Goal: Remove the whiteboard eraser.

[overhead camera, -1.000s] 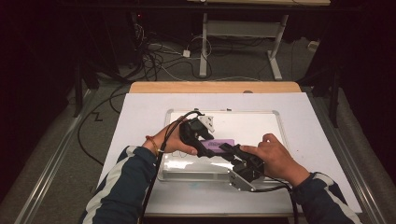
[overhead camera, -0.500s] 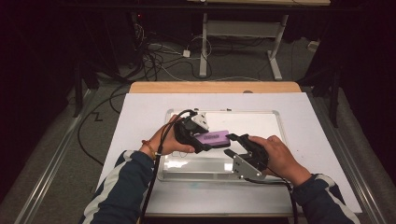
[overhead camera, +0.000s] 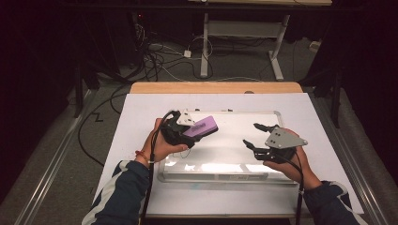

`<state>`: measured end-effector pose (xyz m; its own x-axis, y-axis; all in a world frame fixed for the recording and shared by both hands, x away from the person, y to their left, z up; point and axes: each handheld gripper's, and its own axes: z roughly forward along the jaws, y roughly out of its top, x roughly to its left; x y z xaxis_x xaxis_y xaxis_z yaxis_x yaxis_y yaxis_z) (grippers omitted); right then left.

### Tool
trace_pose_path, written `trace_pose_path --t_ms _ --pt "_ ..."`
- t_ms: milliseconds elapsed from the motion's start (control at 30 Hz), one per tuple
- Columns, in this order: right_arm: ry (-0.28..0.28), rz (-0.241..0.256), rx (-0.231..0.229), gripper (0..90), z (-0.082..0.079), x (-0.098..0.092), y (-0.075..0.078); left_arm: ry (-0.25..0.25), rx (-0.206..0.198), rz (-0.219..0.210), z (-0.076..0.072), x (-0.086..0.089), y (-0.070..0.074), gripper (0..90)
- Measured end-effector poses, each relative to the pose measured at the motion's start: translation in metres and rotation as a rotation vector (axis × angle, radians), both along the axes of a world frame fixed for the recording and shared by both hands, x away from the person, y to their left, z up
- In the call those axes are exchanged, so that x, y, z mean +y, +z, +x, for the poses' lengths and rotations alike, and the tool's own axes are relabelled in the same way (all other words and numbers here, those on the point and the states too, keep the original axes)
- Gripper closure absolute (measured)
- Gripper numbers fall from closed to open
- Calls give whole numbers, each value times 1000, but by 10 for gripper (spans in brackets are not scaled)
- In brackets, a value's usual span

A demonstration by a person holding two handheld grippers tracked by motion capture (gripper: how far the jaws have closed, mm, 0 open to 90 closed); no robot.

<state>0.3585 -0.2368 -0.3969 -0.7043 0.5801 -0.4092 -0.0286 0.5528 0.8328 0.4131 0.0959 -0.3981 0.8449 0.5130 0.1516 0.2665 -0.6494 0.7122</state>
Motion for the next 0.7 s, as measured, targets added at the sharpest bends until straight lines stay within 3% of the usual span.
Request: trace_pose_path --t_ms 267,300,367,433,533,700 --pt "-78 41 85 323 1 -27 -1 88 -20 -18 5 14 -7 361" --pt "-84 46 95 320 0 -29 -2 92 -3 -16 6 16 -8 361" --pt "-101 48 111 319 0 -34 -3 101 -21 5 10 18 -11 361" --pt "-108 49 127 314 0 -38 -4 114 1 12 11 20 -14 361" --pt "-124 47 149 310 -1 -43 -6 123 -11 56 13 22 -17 361" --pt "-145 56 181 308 -2 -52 -7 129 -7 69 16 27 -21 362"
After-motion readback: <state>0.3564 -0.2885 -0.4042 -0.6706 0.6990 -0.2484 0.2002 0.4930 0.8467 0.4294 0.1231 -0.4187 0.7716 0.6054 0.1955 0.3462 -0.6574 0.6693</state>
